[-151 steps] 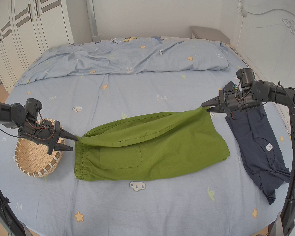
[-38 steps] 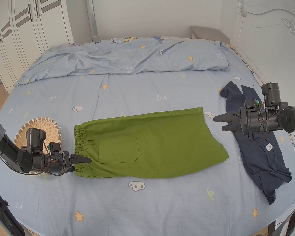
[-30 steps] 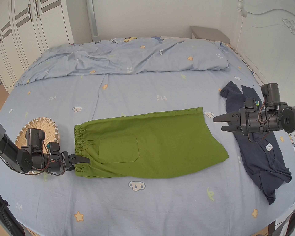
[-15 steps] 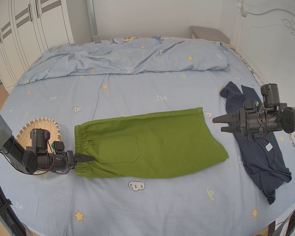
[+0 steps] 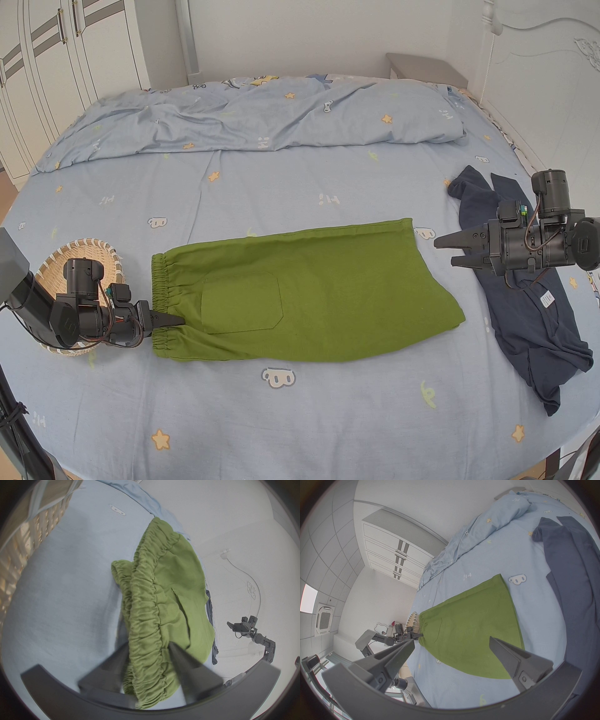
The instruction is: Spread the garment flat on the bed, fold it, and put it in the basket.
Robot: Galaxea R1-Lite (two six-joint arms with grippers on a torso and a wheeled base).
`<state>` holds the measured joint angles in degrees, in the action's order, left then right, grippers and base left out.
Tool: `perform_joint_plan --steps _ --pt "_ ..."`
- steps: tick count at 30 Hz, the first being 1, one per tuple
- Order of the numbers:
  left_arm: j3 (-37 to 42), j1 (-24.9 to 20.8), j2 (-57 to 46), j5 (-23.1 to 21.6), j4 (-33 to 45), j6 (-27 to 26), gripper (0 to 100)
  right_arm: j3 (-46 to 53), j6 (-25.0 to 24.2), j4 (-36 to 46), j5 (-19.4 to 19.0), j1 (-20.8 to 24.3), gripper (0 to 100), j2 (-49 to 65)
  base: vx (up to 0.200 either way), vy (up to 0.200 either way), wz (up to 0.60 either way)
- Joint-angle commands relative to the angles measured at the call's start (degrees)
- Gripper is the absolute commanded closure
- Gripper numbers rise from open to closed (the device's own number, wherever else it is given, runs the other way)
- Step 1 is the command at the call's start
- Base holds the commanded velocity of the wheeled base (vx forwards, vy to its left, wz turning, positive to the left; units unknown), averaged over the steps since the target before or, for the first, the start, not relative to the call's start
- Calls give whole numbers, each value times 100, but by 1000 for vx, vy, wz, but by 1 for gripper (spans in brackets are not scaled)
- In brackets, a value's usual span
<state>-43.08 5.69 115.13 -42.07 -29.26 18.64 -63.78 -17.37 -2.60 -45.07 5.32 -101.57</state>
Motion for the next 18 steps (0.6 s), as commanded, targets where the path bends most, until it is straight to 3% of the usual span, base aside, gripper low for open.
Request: perform_joint_plan --steps 1,18 --pt "-7 46 -8 -21 -10 8 100 -12 -3 -48 -2 -83 0 -64 0 0 0" --pt "72 125 -342 -29 52 17 100 -416 313 22 16 -549 0 -1690 0 0 0"
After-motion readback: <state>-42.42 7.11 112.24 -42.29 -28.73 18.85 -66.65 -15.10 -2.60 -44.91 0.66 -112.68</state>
